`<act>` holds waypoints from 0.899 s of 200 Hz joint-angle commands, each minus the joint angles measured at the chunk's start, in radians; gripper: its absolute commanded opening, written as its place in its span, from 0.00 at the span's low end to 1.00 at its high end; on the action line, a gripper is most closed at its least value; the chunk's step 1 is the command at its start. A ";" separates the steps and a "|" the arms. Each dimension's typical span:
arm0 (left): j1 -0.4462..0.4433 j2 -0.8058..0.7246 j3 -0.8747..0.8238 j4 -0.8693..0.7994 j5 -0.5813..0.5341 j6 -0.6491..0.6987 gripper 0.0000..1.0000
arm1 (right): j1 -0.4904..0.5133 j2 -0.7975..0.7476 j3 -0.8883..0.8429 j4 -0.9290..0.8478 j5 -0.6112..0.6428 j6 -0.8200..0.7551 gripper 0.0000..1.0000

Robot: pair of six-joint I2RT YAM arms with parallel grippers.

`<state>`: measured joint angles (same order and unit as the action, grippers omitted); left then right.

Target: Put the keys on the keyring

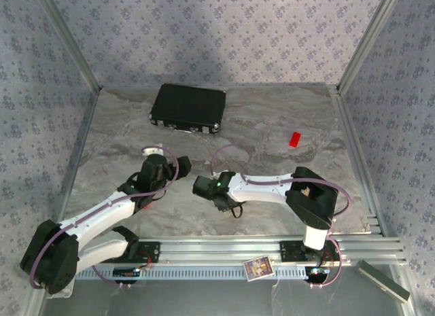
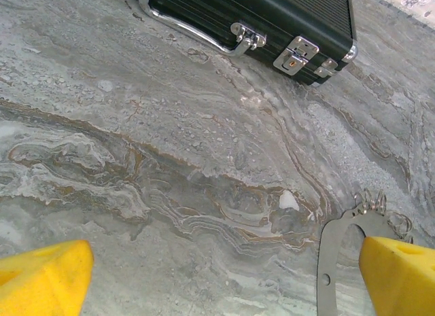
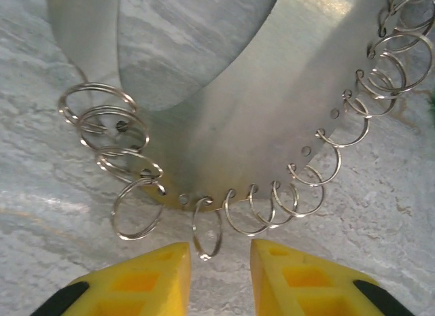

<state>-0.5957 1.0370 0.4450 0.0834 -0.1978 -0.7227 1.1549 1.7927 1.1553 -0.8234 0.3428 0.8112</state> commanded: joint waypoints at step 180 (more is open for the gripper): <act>0.005 0.012 0.038 0.024 0.009 0.007 1.00 | -0.023 0.086 0.086 -0.062 0.051 -0.077 0.17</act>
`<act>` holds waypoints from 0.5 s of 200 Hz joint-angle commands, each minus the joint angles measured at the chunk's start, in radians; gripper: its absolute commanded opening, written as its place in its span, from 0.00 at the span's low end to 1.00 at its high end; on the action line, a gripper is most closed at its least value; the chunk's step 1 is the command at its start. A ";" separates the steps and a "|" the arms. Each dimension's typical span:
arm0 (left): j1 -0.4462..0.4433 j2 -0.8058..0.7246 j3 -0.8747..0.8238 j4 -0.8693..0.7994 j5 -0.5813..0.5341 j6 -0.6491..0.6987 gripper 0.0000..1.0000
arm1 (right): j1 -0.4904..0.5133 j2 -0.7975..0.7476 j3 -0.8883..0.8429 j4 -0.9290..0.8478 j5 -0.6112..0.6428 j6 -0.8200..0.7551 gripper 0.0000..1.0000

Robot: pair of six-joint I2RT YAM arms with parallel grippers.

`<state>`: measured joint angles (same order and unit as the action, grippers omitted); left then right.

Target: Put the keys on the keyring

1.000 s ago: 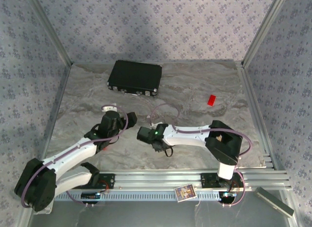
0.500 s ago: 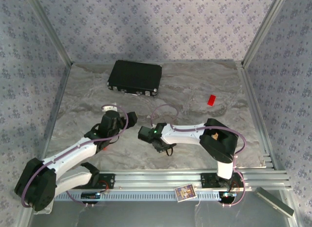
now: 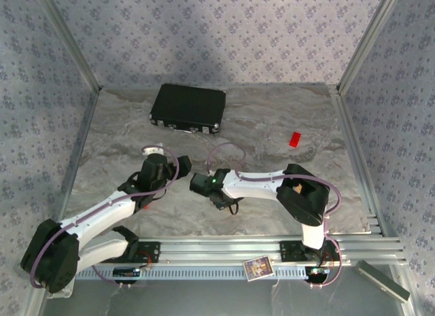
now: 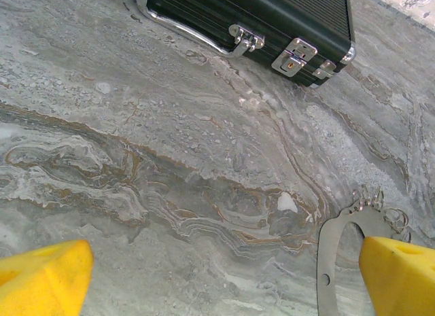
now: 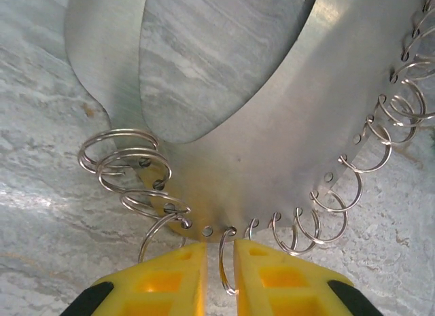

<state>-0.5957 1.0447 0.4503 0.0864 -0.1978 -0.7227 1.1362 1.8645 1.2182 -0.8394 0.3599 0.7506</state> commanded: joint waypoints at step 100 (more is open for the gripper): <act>0.005 0.006 0.036 0.018 0.013 0.006 1.00 | -0.004 0.035 0.031 -0.065 0.033 -0.026 0.16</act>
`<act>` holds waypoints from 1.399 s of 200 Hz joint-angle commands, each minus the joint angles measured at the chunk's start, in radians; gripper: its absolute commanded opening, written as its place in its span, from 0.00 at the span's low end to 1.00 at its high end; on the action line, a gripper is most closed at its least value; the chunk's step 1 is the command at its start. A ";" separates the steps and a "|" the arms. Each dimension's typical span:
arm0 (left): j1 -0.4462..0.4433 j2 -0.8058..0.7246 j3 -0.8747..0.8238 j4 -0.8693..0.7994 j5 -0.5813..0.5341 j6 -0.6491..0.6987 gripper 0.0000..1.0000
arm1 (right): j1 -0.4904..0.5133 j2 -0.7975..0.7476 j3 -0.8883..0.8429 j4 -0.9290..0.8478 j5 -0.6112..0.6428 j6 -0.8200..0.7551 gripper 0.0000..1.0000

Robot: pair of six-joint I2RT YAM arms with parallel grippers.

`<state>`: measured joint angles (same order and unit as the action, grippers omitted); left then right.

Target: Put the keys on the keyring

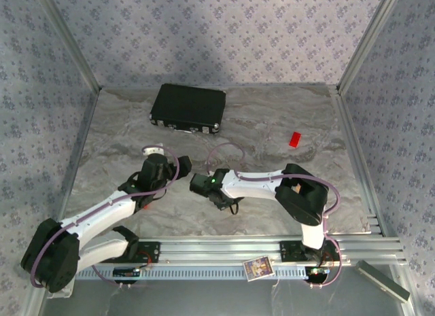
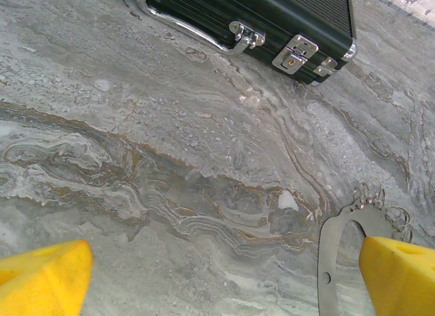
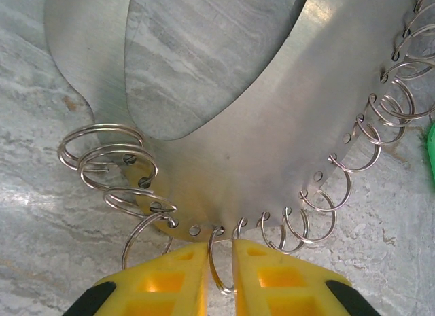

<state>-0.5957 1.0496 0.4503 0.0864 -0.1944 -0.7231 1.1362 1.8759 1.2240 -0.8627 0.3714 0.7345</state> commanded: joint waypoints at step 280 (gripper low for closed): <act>0.131 -0.074 0.346 -0.226 0.272 0.500 0.77 | -0.255 -0.485 -0.286 0.644 -0.406 -0.554 0.00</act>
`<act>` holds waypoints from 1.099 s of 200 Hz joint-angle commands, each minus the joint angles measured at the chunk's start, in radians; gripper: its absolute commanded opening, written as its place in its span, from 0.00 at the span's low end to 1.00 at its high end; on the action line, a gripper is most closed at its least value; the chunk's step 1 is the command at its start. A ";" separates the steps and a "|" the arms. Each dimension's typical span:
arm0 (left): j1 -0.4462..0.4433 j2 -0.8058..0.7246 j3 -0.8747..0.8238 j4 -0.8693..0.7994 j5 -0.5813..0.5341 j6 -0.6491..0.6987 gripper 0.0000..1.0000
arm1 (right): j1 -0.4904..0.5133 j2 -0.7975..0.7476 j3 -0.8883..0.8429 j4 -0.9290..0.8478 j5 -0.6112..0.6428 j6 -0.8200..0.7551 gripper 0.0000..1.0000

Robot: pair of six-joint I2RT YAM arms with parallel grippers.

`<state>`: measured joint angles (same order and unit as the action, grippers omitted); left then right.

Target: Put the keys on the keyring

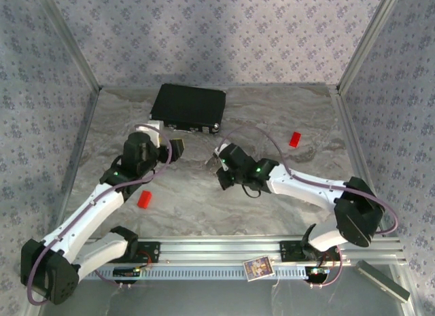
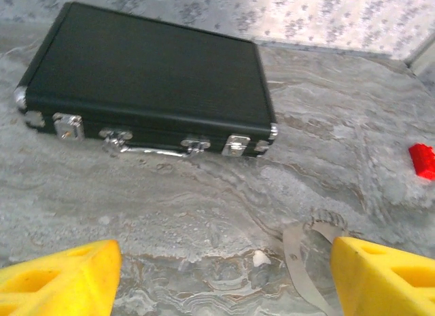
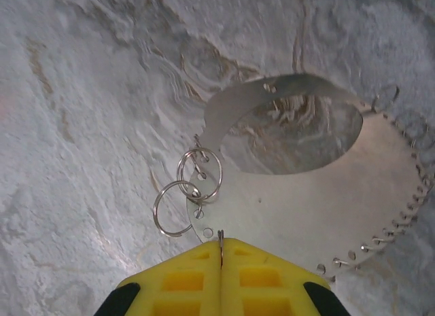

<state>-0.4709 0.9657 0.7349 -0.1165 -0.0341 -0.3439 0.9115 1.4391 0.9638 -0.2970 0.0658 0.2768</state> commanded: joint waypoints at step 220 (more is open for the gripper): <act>-0.003 0.110 -0.089 0.248 0.151 -0.061 0.61 | 0.090 0.045 -0.200 0.042 -0.117 0.014 0.00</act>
<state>-0.4713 1.0863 0.6697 0.0761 0.1890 -0.2695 0.9718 1.4525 0.7616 -0.2131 -0.0959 0.2279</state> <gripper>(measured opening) 0.600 0.052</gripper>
